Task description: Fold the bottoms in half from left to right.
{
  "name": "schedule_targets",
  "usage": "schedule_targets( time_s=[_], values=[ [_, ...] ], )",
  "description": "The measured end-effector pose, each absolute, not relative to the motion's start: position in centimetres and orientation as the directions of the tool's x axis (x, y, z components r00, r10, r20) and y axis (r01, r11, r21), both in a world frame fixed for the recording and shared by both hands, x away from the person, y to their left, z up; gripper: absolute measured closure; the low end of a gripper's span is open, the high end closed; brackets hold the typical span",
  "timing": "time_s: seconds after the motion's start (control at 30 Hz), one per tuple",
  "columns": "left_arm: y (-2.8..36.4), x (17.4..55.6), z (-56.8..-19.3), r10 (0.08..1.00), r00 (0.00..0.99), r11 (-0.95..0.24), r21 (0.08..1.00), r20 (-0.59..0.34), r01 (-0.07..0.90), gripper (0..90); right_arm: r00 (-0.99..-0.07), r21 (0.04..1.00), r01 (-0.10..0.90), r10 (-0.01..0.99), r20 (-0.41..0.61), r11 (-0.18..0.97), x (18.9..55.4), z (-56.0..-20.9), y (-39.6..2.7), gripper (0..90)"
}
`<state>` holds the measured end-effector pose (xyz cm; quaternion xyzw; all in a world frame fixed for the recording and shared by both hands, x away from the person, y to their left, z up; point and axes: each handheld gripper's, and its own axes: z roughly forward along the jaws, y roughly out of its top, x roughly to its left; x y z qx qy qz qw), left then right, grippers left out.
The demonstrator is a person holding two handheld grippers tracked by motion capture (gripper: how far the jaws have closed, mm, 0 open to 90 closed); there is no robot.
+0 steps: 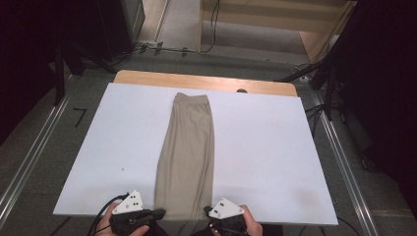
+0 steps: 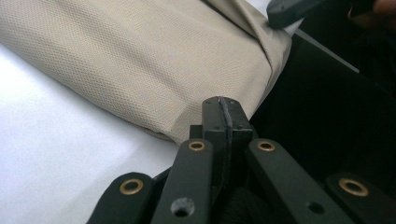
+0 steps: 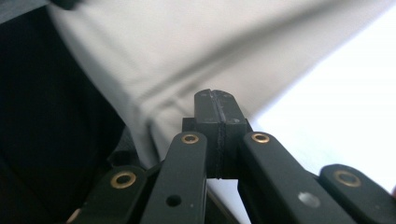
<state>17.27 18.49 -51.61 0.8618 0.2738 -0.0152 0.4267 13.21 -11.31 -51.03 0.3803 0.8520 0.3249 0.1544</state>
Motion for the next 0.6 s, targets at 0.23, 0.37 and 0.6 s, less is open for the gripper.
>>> schedule_targets(
  time_s=[0.23,0.37,0.6],
  values=[
    [18.4,17.4,-51.7,0.439,0.859,-0.487,0.733,-0.265,0.475,90.0,-0.599,0.757,0.539,0.8,0.037,0.368,12.9,-50.0,-8.8,37.5],
    [18.4,17.4,-51.7,0.441,0.858,-0.488,0.733,-0.262,0.474,90.0,-0.529,0.733,0.586,0.849,0.022,0.346,13.8,-51.2,-7.1,29.6],
    [18.4,17.4,-51.7,0.438,0.862,-0.492,0.734,-0.256,0.468,90.0,-0.532,0.737,0.566,0.847,-0.015,0.368,13.5,-51.8,-8.2,66.8]
  ],
)
